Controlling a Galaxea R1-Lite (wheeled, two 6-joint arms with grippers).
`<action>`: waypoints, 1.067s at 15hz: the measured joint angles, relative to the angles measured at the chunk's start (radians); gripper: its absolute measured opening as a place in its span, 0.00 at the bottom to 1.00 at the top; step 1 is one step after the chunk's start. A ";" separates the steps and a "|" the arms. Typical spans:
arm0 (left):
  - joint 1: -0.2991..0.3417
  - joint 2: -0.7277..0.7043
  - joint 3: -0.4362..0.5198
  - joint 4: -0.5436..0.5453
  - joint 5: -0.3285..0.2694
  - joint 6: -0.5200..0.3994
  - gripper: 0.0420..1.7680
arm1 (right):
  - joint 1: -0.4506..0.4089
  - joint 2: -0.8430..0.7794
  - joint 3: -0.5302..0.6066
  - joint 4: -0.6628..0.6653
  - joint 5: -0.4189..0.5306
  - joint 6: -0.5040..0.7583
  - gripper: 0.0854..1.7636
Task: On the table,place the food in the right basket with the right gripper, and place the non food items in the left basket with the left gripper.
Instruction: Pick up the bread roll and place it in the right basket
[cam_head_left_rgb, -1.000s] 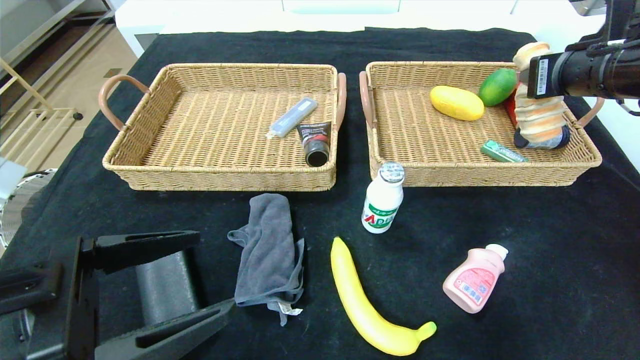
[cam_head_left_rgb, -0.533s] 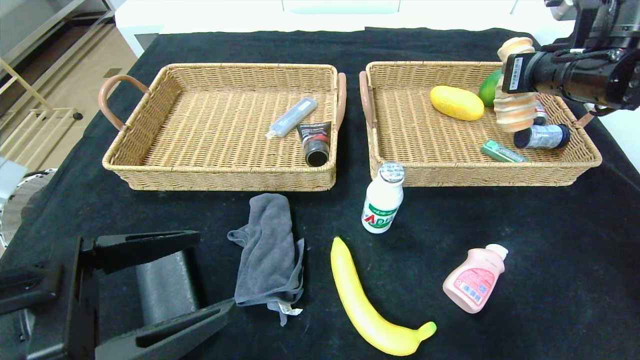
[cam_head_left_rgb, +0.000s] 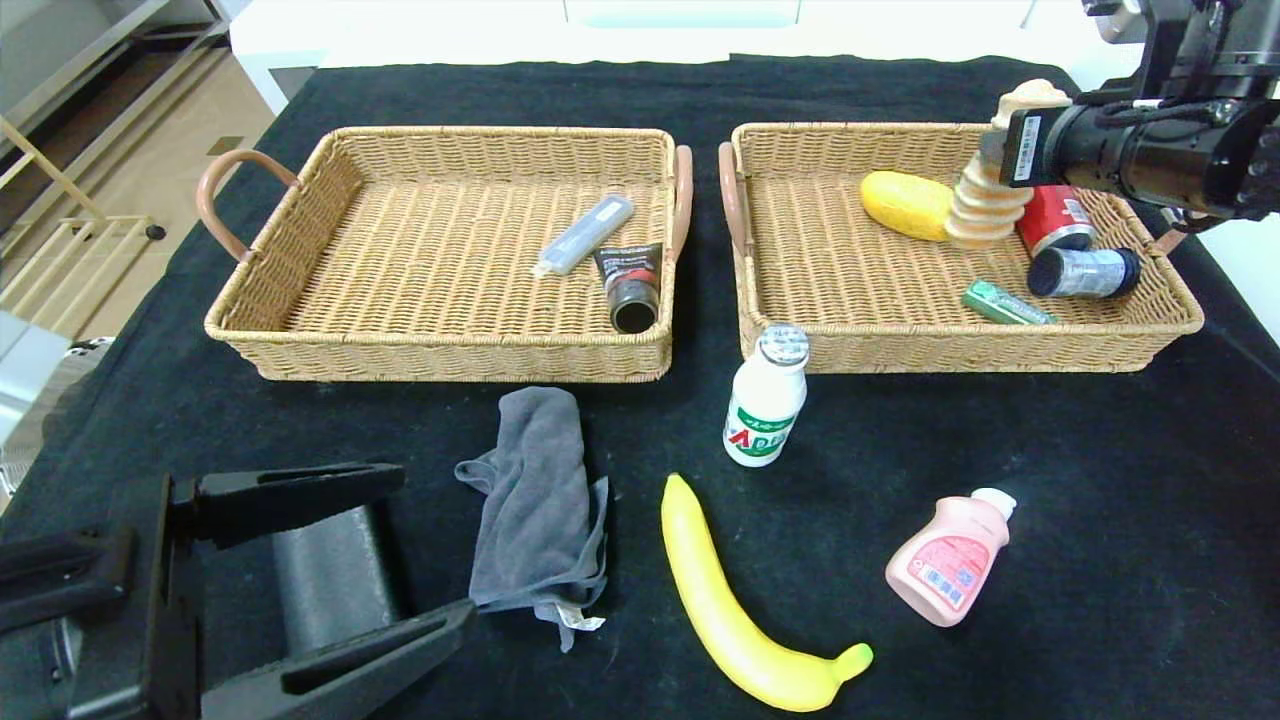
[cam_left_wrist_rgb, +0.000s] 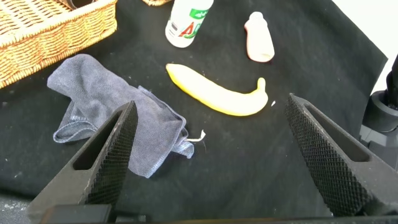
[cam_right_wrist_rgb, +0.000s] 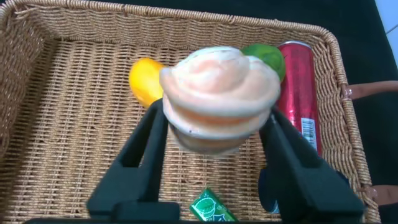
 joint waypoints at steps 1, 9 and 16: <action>0.000 0.000 0.000 0.000 0.000 0.000 0.97 | 0.001 -0.001 0.000 0.002 0.000 0.000 0.63; 0.001 -0.003 0.000 0.000 0.012 0.008 0.97 | 0.047 -0.099 0.128 0.051 0.011 -0.003 0.85; 0.001 -0.006 0.001 -0.001 0.014 0.009 0.97 | 0.177 -0.277 0.366 0.048 0.009 -0.005 0.92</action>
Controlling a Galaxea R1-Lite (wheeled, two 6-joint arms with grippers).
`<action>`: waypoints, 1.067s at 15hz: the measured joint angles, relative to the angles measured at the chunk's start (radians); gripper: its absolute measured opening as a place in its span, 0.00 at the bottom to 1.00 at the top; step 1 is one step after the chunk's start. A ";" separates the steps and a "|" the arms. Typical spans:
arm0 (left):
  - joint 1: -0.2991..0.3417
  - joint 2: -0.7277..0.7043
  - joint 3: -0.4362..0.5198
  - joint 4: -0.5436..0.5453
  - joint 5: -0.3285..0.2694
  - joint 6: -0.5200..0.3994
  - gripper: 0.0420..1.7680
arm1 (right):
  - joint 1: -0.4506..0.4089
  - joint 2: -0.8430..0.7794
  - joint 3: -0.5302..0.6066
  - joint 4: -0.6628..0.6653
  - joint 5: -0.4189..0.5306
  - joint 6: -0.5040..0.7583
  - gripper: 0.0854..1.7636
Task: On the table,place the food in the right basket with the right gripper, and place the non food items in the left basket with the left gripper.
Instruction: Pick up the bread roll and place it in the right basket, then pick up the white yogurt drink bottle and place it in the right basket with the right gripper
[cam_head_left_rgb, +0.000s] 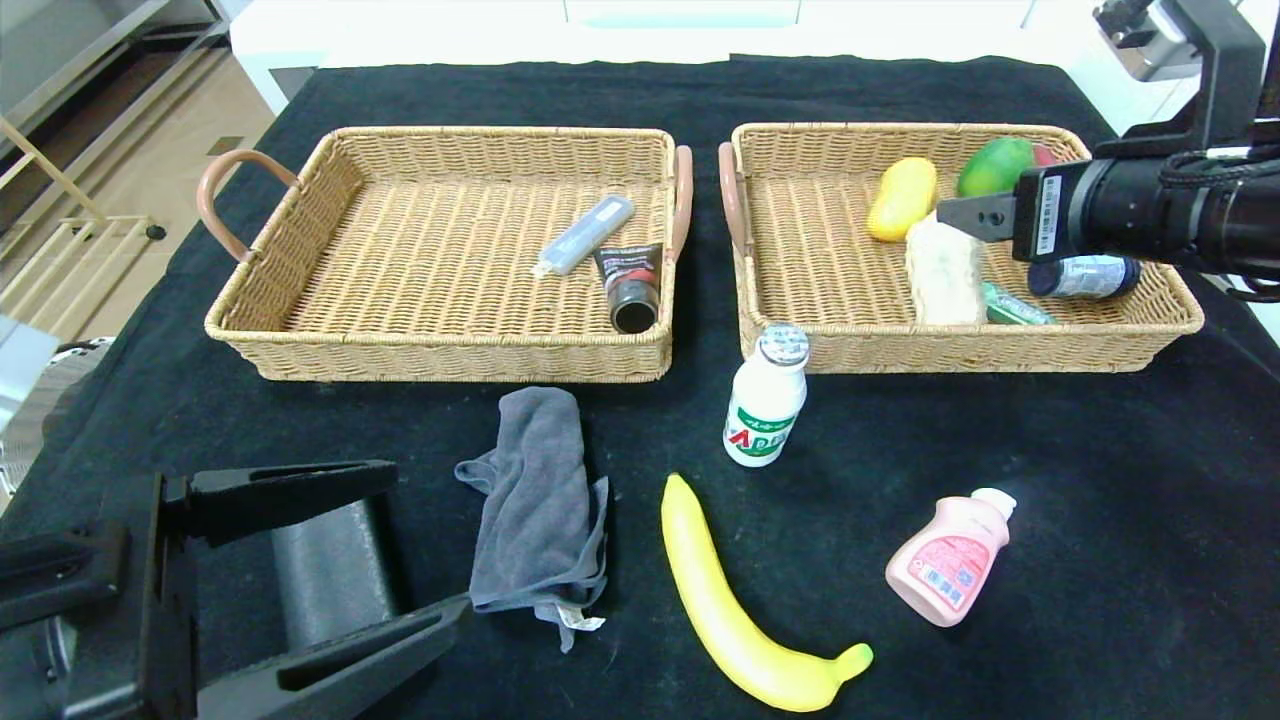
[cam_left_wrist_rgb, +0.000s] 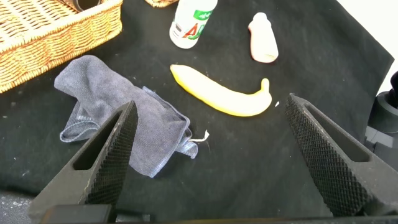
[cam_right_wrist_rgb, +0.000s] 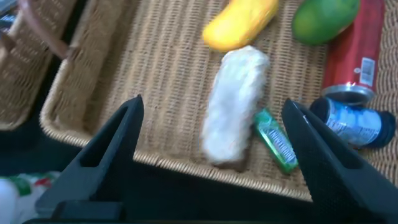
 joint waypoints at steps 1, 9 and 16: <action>0.000 0.000 0.000 0.000 0.000 0.000 0.97 | 0.013 -0.019 0.033 0.000 0.000 -0.001 0.92; 0.000 -0.001 0.003 0.000 0.002 0.006 0.97 | 0.187 -0.228 0.438 -0.009 0.041 -0.003 0.95; 0.000 0.001 0.000 -0.003 0.012 0.007 0.97 | 0.416 -0.256 0.618 -0.184 0.031 -0.012 0.96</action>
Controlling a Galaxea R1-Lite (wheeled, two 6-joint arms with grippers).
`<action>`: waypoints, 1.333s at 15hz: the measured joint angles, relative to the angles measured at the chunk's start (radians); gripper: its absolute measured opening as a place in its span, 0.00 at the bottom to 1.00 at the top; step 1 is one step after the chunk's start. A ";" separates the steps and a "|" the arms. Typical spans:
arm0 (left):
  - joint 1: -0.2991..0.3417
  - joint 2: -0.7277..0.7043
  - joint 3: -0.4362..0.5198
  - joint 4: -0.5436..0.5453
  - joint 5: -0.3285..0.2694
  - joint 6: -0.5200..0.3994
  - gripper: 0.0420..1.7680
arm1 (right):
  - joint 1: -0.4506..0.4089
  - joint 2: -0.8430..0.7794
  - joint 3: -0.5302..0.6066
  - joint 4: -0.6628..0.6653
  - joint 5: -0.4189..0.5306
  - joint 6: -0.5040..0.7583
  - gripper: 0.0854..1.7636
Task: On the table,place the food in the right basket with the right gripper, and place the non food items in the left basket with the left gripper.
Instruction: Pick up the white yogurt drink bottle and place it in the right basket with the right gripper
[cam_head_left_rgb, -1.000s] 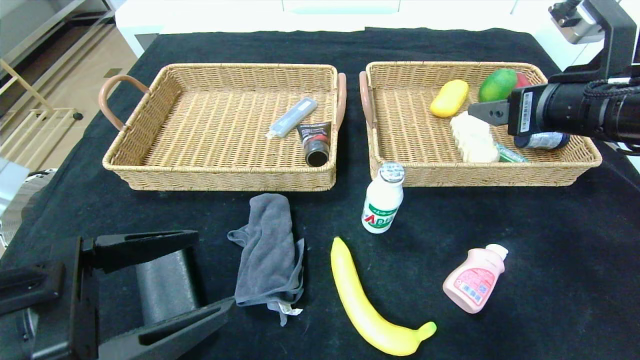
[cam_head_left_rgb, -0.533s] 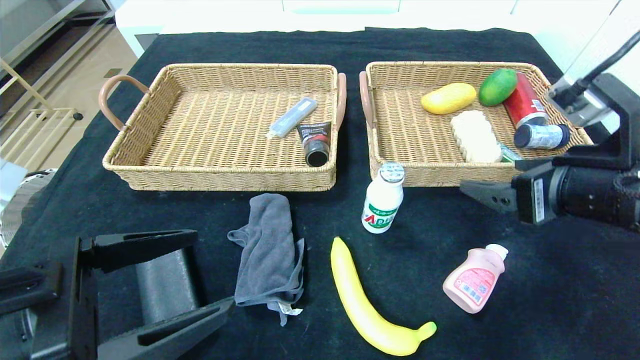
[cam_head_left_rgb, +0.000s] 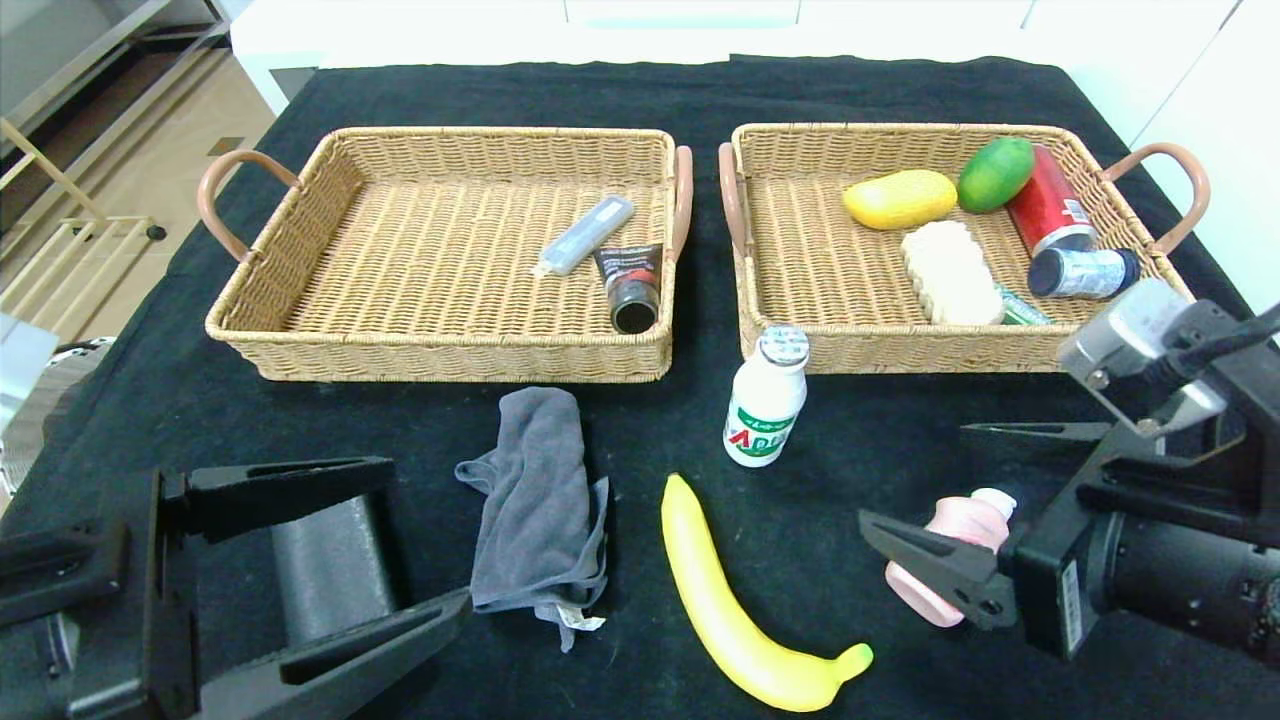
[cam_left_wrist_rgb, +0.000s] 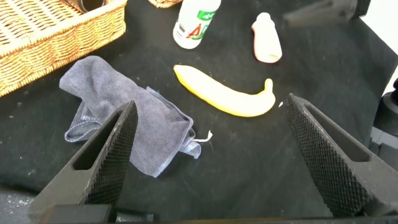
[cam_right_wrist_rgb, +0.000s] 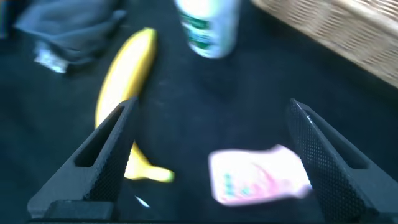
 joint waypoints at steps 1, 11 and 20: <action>0.000 0.001 0.000 0.000 0.001 0.000 0.97 | 0.029 0.023 0.008 -0.042 -0.004 0.000 0.96; 0.000 0.000 0.001 0.000 0.000 0.002 0.97 | 0.103 0.276 -0.113 -0.251 -0.168 0.009 0.96; 0.000 -0.006 -0.001 0.000 0.001 0.013 0.97 | 0.049 0.412 -0.170 -0.443 -0.267 0.017 0.96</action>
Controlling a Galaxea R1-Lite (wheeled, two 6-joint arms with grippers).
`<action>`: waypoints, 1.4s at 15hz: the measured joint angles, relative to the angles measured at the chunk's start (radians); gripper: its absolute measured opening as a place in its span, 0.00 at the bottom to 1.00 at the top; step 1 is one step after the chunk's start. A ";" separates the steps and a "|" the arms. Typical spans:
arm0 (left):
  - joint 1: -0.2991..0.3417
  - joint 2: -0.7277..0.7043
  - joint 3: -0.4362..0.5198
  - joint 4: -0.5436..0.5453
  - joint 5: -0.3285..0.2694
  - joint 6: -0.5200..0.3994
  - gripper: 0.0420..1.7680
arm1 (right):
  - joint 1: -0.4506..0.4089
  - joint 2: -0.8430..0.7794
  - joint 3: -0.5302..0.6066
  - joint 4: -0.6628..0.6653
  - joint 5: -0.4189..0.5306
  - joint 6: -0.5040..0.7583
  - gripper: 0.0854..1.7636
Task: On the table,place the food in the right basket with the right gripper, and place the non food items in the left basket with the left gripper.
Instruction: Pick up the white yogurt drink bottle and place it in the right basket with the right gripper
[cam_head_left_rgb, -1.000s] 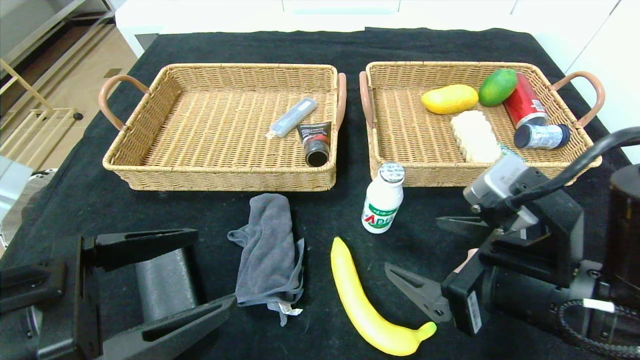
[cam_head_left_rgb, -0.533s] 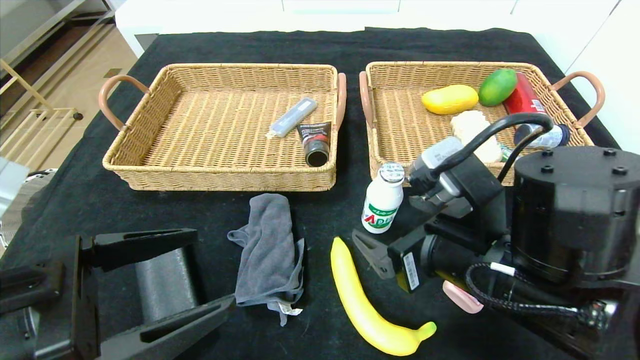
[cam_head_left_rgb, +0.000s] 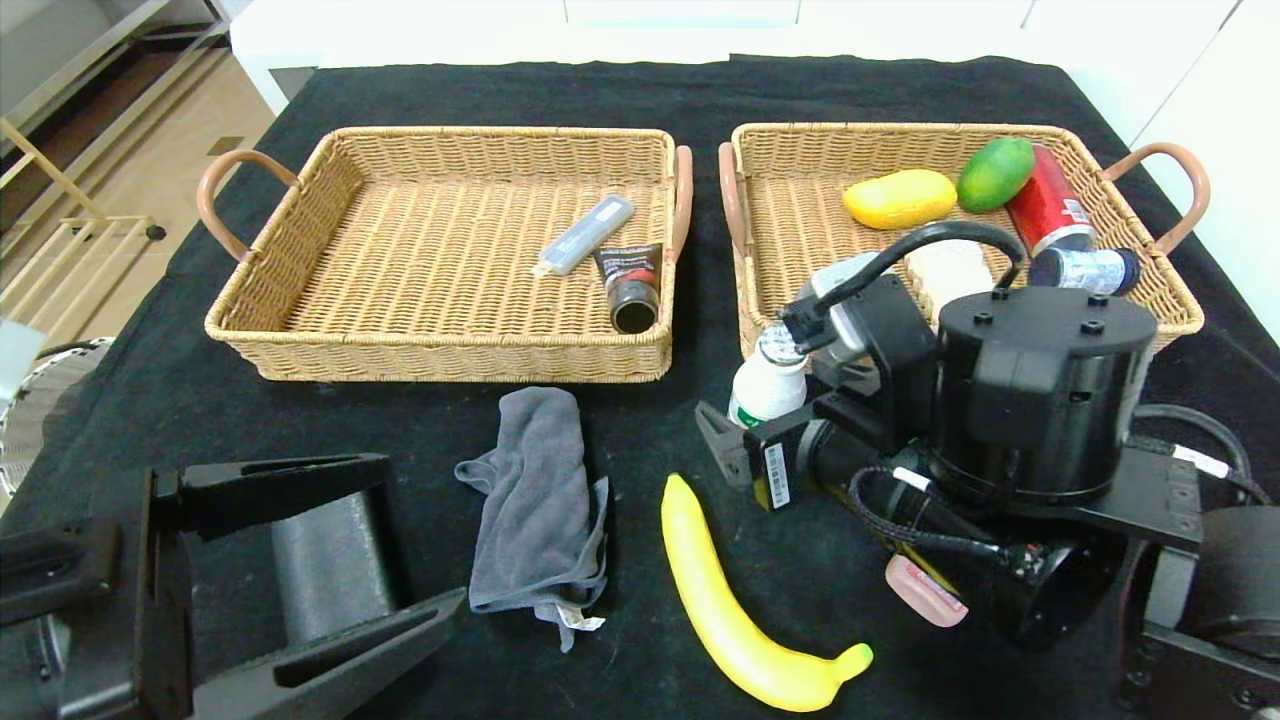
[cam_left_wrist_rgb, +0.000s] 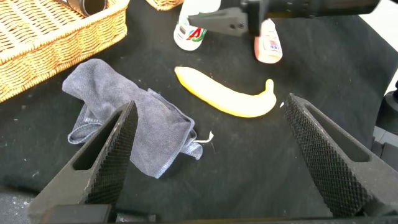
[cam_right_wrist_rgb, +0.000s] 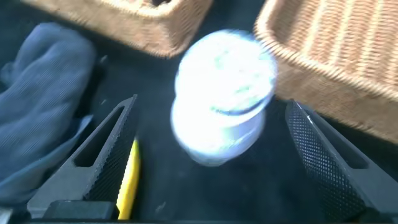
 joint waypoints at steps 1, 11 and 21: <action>0.000 0.000 0.000 0.000 0.000 0.000 0.97 | -0.008 0.008 -0.001 -0.019 -0.003 0.001 0.96; 0.000 0.212 0.002 0.000 0.000 0.000 0.97 | -0.030 0.060 -0.001 -0.093 -0.004 0.020 0.67; 0.000 0.013 0.005 0.002 0.000 0.000 0.97 | -0.045 0.061 0.007 -0.094 0.003 0.018 0.49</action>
